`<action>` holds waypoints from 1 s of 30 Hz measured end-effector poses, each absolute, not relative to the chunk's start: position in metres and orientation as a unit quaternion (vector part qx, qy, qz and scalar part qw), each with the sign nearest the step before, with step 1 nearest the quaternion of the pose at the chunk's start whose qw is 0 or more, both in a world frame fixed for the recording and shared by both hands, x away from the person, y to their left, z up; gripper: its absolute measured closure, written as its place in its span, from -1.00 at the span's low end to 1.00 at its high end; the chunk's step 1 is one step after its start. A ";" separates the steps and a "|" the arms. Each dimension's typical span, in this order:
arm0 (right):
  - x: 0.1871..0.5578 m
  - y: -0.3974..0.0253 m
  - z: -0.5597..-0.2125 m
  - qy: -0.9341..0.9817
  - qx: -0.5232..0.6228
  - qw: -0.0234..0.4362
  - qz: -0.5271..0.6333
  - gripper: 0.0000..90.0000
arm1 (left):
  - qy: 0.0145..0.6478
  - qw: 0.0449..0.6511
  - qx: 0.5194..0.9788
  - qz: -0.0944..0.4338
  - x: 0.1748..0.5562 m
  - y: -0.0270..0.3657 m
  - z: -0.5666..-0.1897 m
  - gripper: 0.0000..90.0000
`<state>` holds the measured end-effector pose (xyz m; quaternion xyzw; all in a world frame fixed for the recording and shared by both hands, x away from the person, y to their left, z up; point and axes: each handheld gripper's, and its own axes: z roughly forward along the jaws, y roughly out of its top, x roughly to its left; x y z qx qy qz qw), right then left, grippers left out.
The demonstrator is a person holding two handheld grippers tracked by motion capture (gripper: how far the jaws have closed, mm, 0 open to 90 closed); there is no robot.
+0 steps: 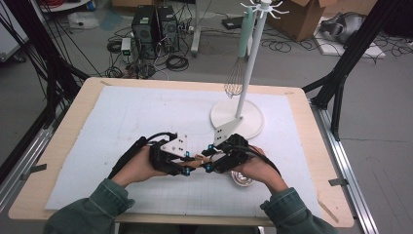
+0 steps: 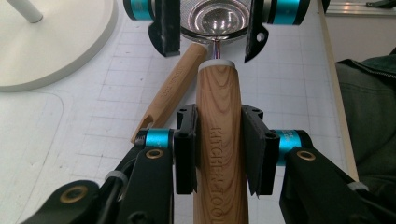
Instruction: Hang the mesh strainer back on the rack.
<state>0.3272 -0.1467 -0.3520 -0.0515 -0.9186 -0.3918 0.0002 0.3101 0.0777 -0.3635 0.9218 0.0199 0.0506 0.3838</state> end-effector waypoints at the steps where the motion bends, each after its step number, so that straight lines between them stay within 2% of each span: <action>1: 0.327 -0.146 -0.353 -0.920 -0.048 0.002 -0.388 0.22 | 0.018 0.383 0.922 0.051 0.310 0.077 -0.363 0.52; 21: 0.321 -0.139 -0.366 -0.938 -0.011 0.013 -0.347 0.50 | 0.000 0.373 0.927 0.044 0.306 0.066 -0.365 0.52; 30: 0.319 -0.139 -0.365 -0.940 -0.005 0.005 -0.341 0.54 | 0.003 0.379 0.925 0.040 0.306 0.067 -0.365 0.51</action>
